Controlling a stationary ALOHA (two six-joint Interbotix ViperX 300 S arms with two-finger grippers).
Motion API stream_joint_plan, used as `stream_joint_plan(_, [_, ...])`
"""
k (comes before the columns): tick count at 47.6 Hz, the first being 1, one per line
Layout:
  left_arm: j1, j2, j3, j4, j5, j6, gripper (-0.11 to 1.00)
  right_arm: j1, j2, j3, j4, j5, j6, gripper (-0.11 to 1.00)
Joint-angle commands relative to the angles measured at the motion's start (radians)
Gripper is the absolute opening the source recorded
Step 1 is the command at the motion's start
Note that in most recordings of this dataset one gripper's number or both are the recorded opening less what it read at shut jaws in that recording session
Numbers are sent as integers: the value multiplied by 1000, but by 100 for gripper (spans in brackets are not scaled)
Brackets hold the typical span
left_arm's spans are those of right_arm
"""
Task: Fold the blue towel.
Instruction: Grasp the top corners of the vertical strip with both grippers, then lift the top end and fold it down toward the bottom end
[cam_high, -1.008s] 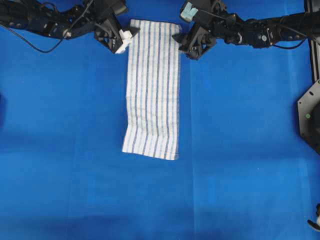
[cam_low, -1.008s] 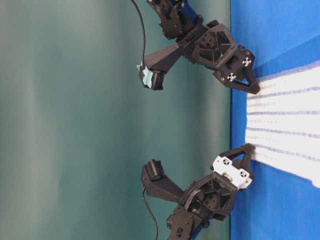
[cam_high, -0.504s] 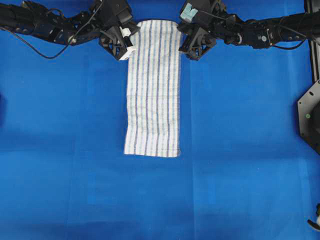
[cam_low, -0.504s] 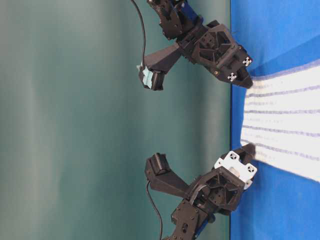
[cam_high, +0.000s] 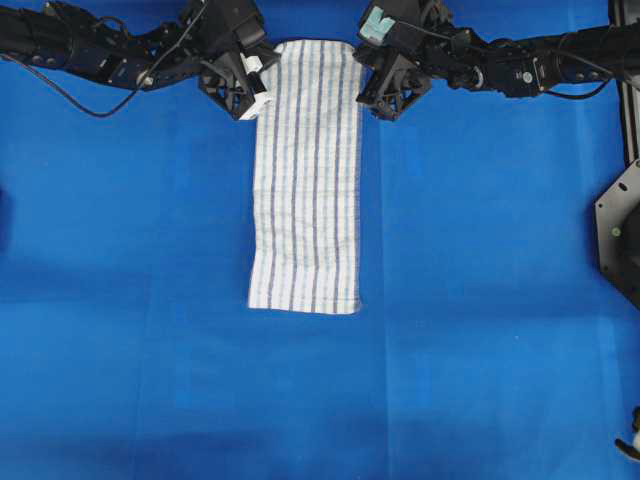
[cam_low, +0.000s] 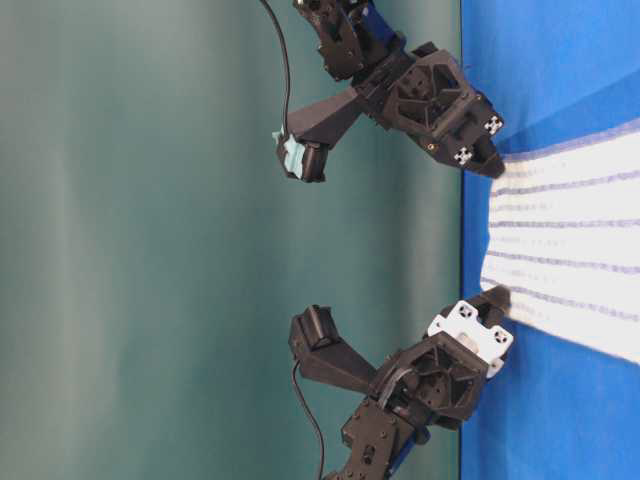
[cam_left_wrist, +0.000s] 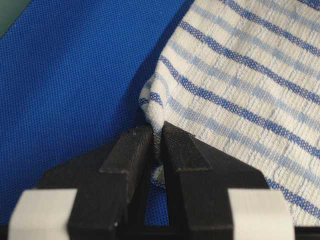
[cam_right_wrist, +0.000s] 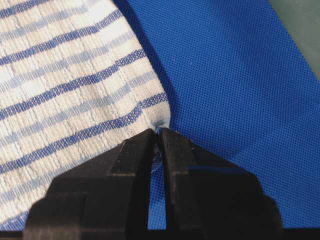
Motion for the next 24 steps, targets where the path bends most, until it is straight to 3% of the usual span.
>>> stream_joint_plan(1, [14,-35,-18,2,-8,3,4,2,-17,-31,0,-9,-2,9])
stream_joint_plan(24, [41,-110,-12,3,14,3,4,-25,-58,-58,-2,2,-6,9])
